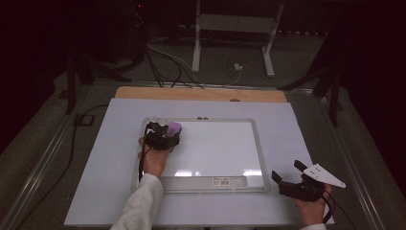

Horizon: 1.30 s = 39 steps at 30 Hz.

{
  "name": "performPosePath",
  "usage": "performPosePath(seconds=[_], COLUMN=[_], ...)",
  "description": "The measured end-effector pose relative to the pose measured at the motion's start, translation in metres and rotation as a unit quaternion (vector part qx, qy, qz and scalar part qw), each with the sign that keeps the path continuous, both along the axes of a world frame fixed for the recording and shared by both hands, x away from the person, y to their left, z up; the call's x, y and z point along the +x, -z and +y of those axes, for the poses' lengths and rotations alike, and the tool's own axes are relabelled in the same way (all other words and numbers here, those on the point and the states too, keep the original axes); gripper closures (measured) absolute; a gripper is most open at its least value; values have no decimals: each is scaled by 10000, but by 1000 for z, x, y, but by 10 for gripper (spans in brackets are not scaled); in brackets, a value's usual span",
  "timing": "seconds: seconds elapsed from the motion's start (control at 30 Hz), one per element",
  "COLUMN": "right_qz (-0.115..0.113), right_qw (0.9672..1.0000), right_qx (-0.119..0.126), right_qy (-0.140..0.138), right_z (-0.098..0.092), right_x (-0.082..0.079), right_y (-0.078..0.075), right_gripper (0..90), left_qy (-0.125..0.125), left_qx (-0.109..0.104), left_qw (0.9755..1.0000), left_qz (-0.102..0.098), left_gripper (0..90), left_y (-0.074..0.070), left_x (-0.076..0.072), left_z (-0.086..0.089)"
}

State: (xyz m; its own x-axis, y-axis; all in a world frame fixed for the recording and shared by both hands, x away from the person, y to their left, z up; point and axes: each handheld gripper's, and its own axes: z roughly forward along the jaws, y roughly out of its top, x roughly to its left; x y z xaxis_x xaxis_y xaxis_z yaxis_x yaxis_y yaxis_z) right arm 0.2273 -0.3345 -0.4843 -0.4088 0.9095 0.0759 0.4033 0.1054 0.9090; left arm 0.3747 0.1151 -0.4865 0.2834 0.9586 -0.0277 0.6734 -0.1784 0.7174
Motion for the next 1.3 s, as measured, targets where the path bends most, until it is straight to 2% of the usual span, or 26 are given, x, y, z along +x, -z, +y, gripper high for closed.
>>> performPosePath(seconds=[0.3, 0.6, 0.7, 0.77, 0.87, 0.97, 1.07, 1.17, 1.3], right_qz=[2, 4, 5, 10, 7, 5, 0, 7, 0], right_qw=[10000, 10000, 10000, 10000, 10000, 10000, 10000, 10000, 10000], right_qx=[2, -8, 5, 6, 0, -8, -10, -1, -2], right_qy=[2, -14, -3, 2, -7, -15, -14, -14, -24], right_z=[0, 1, 0, 0, 0, 1, 1, 1, 1], right_x=[0, 0, 0, 0, 0, 0, 0, 0, 0], right_y=[0, 0, 0, 0, 0, 0, 0, 0, 0], right_gripper=[11, 11, 11, 11, 11, 11, 11, 11, 12], left_qy=[-330, -444, -327, -149, 194, 344, 279, 252, 198], left_qx=[80, 239, 308, 340, 541, 656, 689, 641, 688], left_qw=[9993, 9987, 9989, 9989, 9976, 9968, 9971, 9975, 9973], left_qz=[125, 60, -164, -285, -397, -294, -138, -165, -129], left_gripper=[418, 409, 295, 277, 293, 324, 326, 322, 315], left_y=[13, 17, 12, 9, 4, 5, 9, 10, 9], left_x=[-4, -6, -11, -14, -21, -23, -21, -20, -18], left_z=[25, 29, 27, 25, 20, 19, 23, 26, 28])
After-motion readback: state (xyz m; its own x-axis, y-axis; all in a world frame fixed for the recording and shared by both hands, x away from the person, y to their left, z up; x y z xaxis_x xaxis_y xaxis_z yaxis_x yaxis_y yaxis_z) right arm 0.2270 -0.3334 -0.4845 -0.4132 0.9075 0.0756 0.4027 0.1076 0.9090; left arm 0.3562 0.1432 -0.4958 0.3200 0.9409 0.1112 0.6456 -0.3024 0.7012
